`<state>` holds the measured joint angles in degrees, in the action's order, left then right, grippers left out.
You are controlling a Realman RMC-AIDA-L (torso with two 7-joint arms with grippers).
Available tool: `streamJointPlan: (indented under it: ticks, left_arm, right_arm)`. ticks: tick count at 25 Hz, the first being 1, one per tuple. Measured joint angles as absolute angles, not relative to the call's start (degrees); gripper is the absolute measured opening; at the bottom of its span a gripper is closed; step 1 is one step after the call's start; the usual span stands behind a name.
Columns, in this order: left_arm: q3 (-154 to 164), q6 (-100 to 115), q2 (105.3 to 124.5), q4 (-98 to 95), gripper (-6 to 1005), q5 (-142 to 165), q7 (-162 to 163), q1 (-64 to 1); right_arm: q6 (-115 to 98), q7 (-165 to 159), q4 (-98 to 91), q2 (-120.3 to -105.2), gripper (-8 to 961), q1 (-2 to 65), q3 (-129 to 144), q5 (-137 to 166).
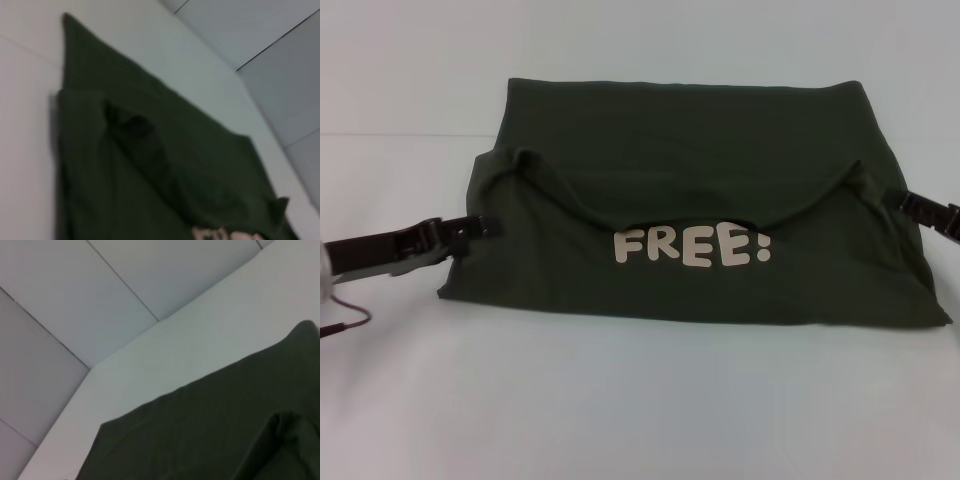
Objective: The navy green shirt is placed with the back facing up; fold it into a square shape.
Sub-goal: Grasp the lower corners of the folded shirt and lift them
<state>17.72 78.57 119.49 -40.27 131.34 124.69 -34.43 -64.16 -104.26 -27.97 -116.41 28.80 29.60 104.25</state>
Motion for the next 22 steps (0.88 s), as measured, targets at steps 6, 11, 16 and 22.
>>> streamJointPlan:
  ticks: [6,11,16,22]
  left_arm:
    - [17.9,78.9,118.17,-44.5,794,142.0,126.6,-35.2]
    - [20.7,75.0,118.4,-43.8,793,143.7,126.3,-35.8]
    - [23.1,70.1,118.77,-41.7,792,143.5,126.4,-36.5]
    - [24.3,65.8,119.29,-40.0,792,143.5,126.3,-37.1]
  right_arm:
    - [-64.3,-104.3,-27.9,-116.36,889,28.1,32.2,104.3]
    - [-64.4,-104.2,-27.9,-116.53,889,28.0,32.9,104.2]
    - [-64.1,-104.0,-27.9,-116.68,889,28.2,33.1,104.2]
    - [-63.9,-104.0,-27.9,-116.71,888,28.5,33.3,104.2]
